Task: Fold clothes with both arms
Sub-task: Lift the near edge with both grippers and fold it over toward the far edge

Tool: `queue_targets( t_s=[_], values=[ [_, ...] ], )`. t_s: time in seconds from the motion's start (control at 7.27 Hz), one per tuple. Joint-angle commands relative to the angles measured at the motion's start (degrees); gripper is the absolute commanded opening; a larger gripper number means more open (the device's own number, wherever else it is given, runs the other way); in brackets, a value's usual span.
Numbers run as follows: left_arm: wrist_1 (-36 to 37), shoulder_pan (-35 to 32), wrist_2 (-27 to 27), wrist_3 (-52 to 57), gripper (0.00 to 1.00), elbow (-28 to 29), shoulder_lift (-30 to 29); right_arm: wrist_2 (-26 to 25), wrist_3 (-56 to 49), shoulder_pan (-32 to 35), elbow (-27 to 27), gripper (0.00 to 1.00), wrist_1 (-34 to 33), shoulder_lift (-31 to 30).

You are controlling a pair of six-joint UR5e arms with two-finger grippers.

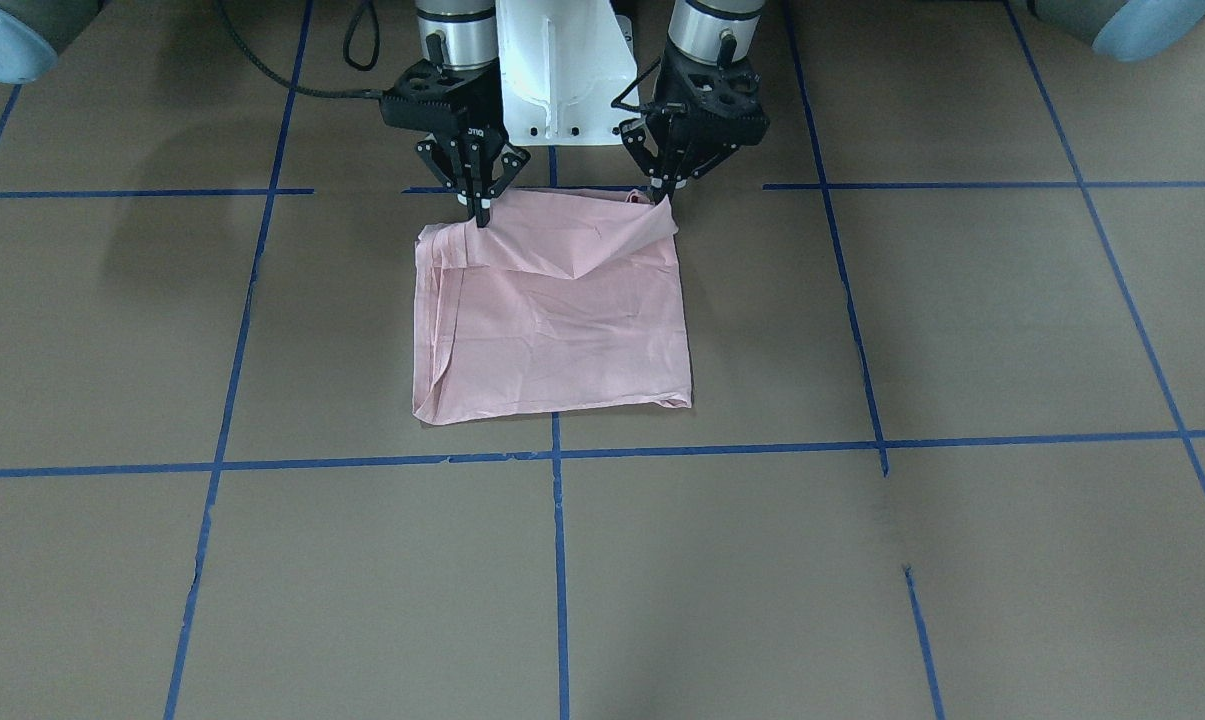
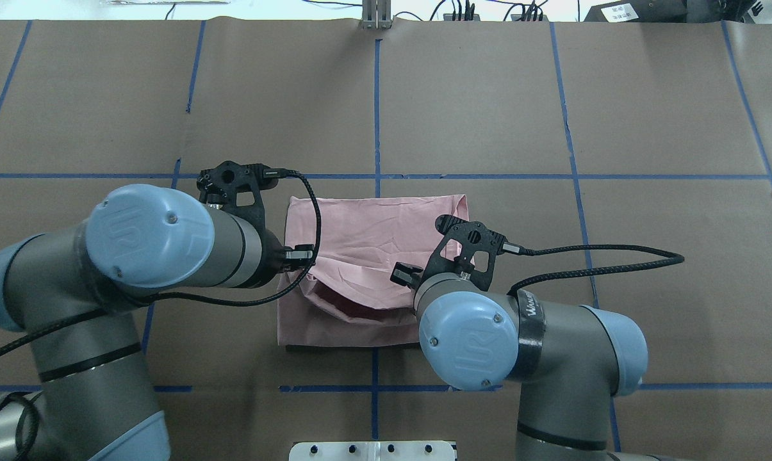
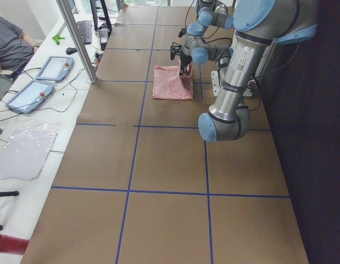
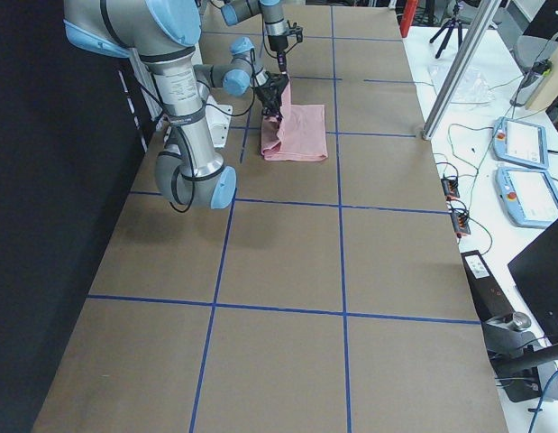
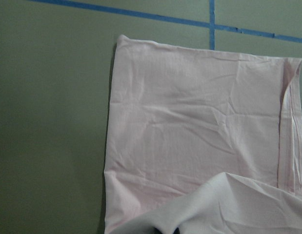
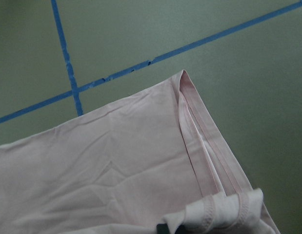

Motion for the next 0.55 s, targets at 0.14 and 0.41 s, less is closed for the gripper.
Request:
queue_targets(
  t_s=[0.14, 0.41],
  values=[
    [-10.6, -8.5, -0.2, 7.8, 0.69, 19.8, -6.3, 7.1, -11.5, 11.2, -21.6, 0.99, 2.8, 11.4],
    [-17.7, -16.2, -5.7, 18.4, 1.0, 28.4, -7.7, 15.7, -23.6, 20.4, -37.0, 1.0, 18.9, 14.1]
  ],
)
